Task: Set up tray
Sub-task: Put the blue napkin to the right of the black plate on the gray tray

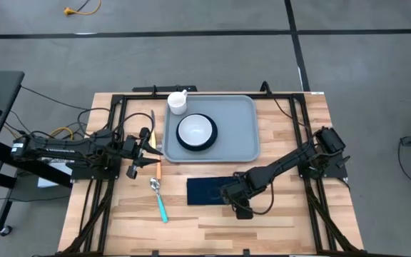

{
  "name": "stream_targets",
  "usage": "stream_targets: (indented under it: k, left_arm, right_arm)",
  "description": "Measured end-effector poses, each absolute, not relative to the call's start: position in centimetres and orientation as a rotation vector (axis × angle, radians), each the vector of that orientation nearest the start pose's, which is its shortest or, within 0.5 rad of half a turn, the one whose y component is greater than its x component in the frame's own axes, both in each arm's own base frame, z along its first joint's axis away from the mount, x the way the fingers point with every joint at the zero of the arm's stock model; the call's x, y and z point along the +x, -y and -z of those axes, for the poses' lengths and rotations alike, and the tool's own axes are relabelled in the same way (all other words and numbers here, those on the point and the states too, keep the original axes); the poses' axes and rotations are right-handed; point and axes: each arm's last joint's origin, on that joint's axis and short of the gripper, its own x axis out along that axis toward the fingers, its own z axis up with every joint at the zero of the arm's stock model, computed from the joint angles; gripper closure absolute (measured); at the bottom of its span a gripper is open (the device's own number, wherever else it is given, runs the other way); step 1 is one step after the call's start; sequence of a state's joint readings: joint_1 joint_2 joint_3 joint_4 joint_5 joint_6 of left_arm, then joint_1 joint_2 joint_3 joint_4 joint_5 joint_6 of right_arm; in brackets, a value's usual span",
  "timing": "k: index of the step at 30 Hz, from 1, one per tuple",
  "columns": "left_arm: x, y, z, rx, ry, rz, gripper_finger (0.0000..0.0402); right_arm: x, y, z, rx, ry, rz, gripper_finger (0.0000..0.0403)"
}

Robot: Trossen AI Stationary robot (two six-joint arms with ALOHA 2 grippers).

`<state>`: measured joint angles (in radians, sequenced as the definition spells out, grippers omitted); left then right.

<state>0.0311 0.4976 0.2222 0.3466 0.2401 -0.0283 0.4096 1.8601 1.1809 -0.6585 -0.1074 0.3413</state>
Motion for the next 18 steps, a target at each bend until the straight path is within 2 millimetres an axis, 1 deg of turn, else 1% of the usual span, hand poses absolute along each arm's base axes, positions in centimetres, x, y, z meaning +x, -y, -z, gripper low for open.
stream_targets:
  k: [8, 11, 15, 18]
  left_arm:
    - [13.6, 0.3, -22.7, -0.029, 0.067, 0.210, 0.0297]
    - [13.6, 0.3, -22.7, -0.029, 0.067, 0.210, 0.0297]
    - [13.6, 0.3, -22.7, -0.029, 0.067, 0.211, 0.0297]
    - [13.6, 0.3, -22.7, -0.029, 0.067, 0.211, 0.0297]
  right_arm:
    - [32.5, -14.5, -13.5, 0.098, -1.402, -0.238, 0.0270]
    - [32.9, -14.2, -12.9, 0.100, -1.399, -0.264, 0.0271]
    - [33.2, -13.8, -12.7, 0.118, -1.396, -0.288, 0.0272]
    - [33.3, -13.5, -12.5, 0.134, -1.411, -0.292, 0.0289]
